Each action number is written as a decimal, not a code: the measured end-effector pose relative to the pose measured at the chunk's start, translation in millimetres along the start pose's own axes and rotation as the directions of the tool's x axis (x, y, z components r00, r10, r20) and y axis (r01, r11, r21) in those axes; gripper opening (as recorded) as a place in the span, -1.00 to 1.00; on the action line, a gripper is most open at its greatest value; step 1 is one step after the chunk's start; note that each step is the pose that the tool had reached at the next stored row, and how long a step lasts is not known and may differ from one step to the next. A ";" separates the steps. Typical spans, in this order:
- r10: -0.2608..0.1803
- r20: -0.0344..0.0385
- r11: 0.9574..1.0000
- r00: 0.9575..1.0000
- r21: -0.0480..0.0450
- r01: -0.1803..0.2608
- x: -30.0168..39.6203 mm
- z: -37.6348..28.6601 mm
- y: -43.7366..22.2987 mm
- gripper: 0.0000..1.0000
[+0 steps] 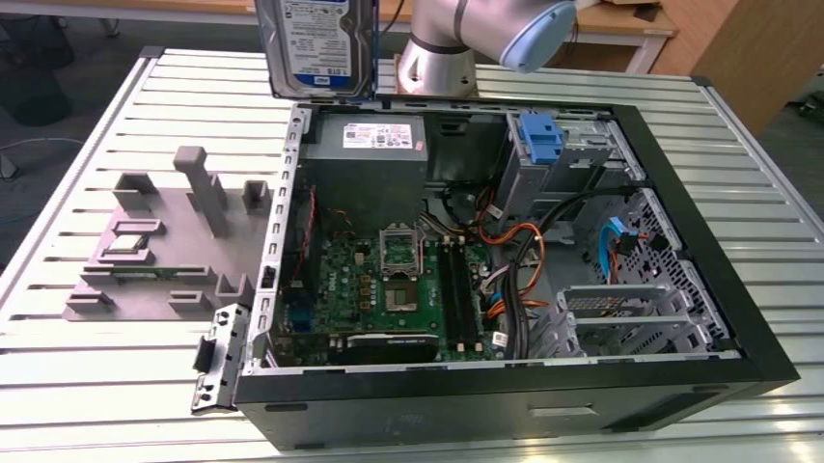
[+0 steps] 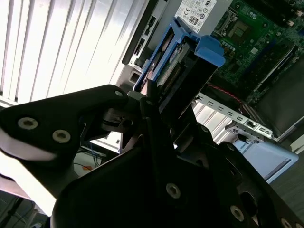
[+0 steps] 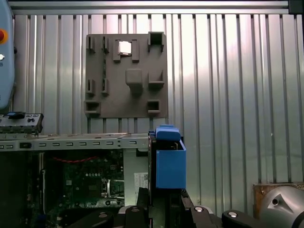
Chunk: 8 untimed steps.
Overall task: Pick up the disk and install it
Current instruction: 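Pick up the disk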
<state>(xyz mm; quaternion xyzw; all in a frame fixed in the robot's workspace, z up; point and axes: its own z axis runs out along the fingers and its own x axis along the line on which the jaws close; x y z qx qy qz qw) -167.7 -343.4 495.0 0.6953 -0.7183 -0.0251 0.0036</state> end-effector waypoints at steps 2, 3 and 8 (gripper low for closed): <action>0.000 0.000 1.000 1.000 0.000 0.000 3.0 0.2 -0.1 -0.30; 0.000 0.000 1.000 1.000 0.000 0.000 4.4 0.3 -0.2 -0.30; 0.000 0.000 1.000 1.000 0.000 0.000 11.6 0.6 -0.4 -0.30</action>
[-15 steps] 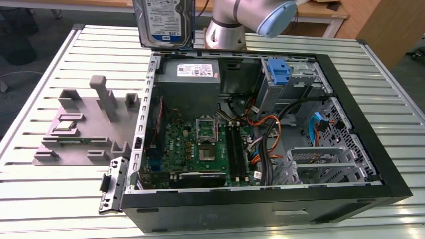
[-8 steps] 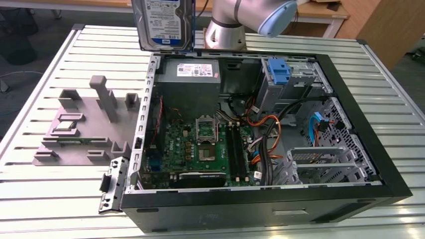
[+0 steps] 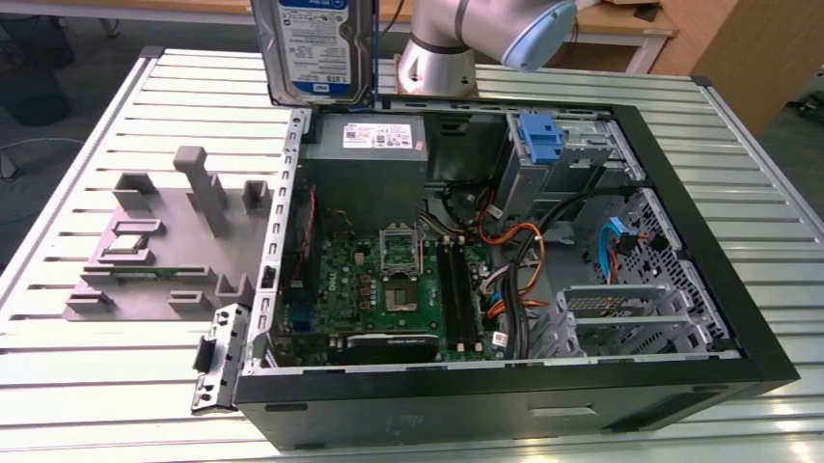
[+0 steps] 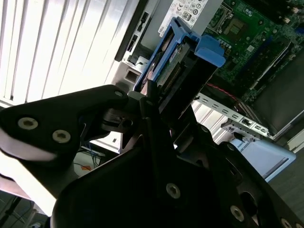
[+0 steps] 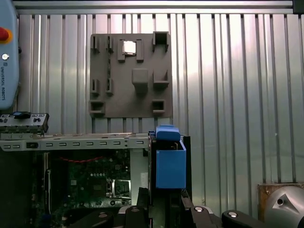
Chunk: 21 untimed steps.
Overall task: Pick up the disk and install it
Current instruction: 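Pick up the disk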
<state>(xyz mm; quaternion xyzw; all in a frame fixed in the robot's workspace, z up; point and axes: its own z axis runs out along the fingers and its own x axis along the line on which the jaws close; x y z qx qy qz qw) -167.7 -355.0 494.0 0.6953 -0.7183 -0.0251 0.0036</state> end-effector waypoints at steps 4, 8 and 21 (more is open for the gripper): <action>0.000 0.000 1.000 1.000 0.000 0.000 1.0 0.0 0.0 -0.30; 0.000 0.000 1.000 1.000 0.000 0.000 1.1 0.0 -0.1 -0.30; 0.000 0.000 1.000 1.000 0.000 0.000 0.2 -0.7 -30.4 -0.30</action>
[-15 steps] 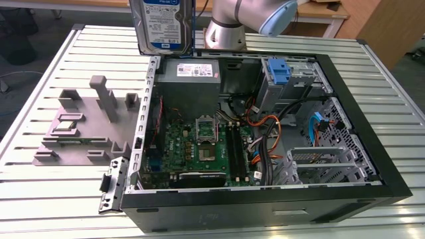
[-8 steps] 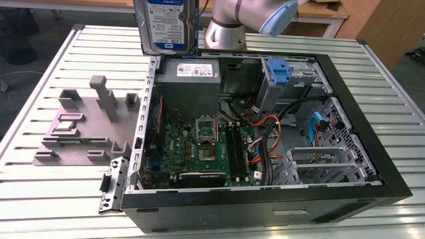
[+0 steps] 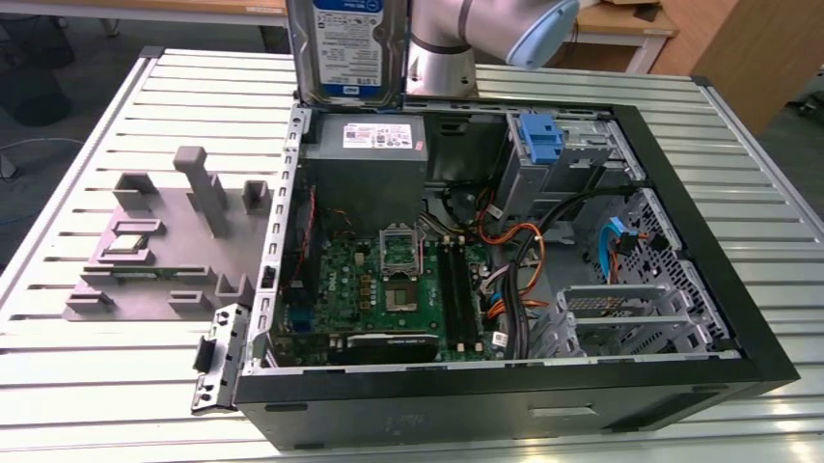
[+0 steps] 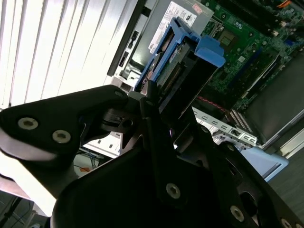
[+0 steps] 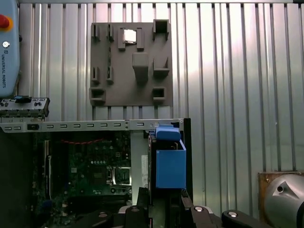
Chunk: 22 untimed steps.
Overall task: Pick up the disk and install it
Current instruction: 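Pick up the disk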
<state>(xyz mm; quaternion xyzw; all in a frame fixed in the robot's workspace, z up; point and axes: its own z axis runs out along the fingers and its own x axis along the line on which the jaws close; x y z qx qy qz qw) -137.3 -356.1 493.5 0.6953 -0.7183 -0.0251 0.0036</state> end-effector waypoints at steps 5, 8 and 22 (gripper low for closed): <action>0.000 0.000 1.000 1.000 0.000 0.000 -0.5 -0.5 -16.0 -0.30; 0.000 0.000 1.000 1.000 0.000 0.000 -0.9 -0.8 -26.1 -0.30; 0.000 0.000 1.000 1.000 -0.001 0.000 -2.5 -2.1 -74.9 -0.30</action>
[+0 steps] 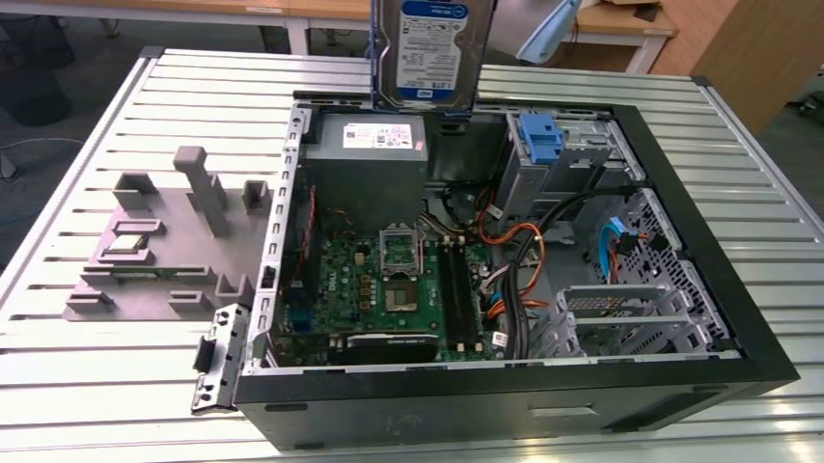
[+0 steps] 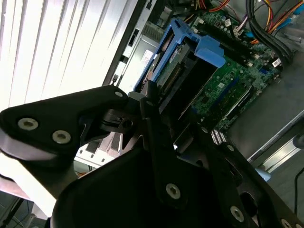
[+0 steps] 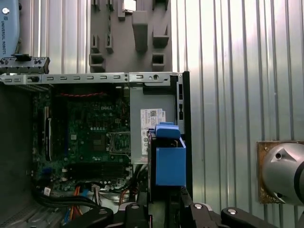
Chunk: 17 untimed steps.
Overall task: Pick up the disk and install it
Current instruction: 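Pick up the disk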
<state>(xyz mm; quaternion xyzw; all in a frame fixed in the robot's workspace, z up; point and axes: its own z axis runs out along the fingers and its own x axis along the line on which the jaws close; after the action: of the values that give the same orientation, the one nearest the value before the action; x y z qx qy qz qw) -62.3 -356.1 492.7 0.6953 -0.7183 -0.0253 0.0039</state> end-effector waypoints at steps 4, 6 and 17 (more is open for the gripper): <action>0.000 0.000 1.000 1.000 0.000 0.000 -0.3 -0.3 -10.8 -0.30; 0.000 0.000 1.000 1.000 0.000 0.000 -0.5 -0.4 -15.8 -0.30; 0.000 0.000 1.000 1.000 0.000 0.000 -1.2 -1.0 -39.0 -0.30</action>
<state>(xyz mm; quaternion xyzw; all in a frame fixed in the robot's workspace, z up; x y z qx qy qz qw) -23.2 -356.2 492.1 0.6953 -0.7183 -0.0253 0.0039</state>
